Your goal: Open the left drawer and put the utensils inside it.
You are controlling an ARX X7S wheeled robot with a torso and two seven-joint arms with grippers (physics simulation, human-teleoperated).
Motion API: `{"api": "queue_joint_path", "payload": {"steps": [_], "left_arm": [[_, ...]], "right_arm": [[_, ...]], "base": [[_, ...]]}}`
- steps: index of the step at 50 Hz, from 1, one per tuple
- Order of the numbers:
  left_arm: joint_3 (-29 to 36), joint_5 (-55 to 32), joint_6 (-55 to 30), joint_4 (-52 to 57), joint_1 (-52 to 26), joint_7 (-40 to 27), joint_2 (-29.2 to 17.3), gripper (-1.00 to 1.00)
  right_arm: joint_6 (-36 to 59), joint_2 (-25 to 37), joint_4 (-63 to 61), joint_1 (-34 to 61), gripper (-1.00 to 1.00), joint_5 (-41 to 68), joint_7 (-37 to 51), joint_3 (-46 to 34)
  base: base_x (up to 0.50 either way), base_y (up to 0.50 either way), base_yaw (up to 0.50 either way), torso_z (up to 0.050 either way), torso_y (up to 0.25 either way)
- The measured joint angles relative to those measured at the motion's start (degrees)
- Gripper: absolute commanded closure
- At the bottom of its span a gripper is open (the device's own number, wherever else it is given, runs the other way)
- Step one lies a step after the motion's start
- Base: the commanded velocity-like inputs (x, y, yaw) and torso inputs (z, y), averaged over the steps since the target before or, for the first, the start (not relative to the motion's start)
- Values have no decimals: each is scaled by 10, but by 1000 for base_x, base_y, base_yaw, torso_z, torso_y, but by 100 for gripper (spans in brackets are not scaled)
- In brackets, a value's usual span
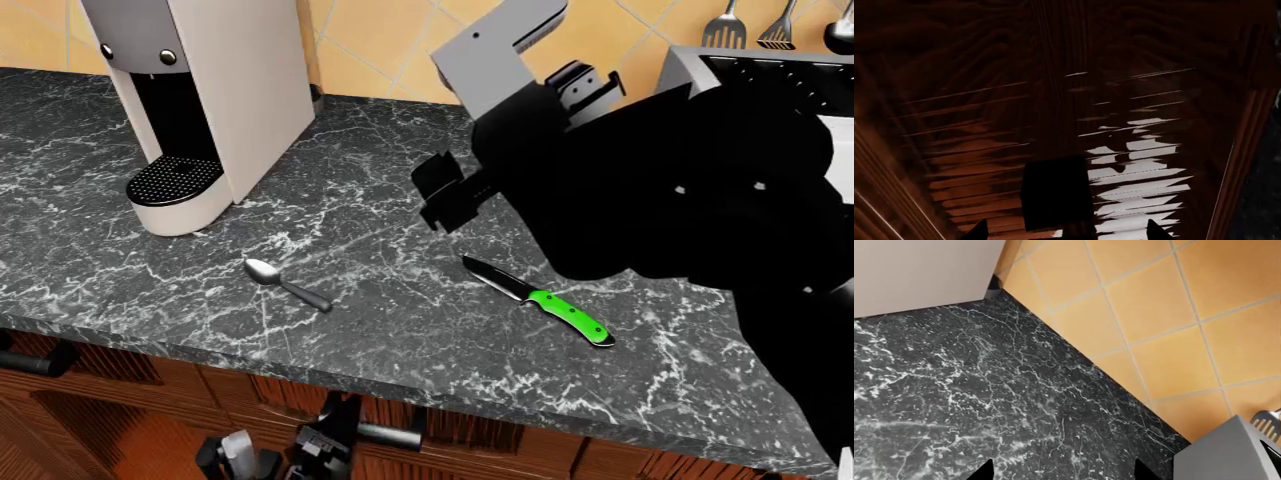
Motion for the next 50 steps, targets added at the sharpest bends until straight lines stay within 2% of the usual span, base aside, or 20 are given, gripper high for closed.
{"api": "queue_joint_path", "payload": {"steps": [13,14,36,50], "left_arm": [[15,7,-11,-64,-43,6,3,-100],[16,7,-12,-67,-44,8,2,100],[17,28,3,-86,-51,16,6,100],[17,19,0,-49,-38,-7,3,100]], "right_arm": [[-6,2,2,-2,-100,-4,-1,-3],[-7,2,2,-2,-100,-5,-2,-3],[-14,5,-1,-3,-100,-8,-3,-8],[-11,2,6,0,-100,-11,6,-14]], "base": [[0,0,0,0,0],[0,0,0,0,0],[0,0,0,0,0],[0,0,0,0,0]]}}
